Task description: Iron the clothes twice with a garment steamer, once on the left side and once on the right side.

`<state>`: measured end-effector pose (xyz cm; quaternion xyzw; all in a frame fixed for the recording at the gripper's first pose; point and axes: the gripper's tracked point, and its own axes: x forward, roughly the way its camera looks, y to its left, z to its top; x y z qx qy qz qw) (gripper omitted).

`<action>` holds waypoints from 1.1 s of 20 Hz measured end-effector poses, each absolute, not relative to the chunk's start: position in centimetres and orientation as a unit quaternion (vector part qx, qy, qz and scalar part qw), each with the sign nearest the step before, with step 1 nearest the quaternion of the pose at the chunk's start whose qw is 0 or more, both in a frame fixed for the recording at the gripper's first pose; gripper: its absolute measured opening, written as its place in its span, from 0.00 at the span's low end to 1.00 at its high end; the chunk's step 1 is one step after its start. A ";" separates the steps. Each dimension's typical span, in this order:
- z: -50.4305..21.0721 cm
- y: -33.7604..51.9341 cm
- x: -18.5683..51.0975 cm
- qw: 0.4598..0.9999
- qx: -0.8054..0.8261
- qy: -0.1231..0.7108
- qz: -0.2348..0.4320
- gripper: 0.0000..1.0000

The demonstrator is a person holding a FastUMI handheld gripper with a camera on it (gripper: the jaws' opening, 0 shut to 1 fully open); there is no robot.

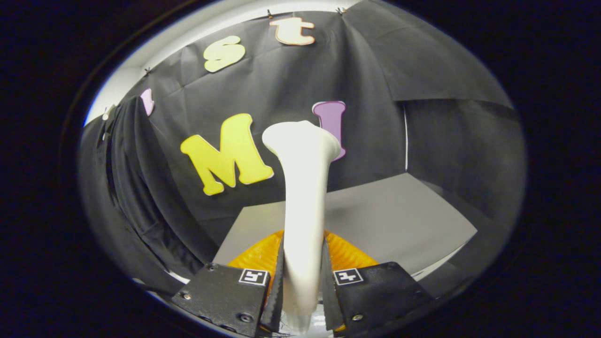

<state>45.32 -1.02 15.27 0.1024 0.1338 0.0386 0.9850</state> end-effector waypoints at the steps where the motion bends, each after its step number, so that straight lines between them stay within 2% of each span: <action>1: 16.4 -0.2 44.5 0.987 0.103 0.121 0.041 0.38; 11: 27.7 11.3 36.9 0.990 0.094 0.006 0.107 0.38; 22: 29.3 29.0 31.8 0.981 0.038 -0.020 0.192 0.38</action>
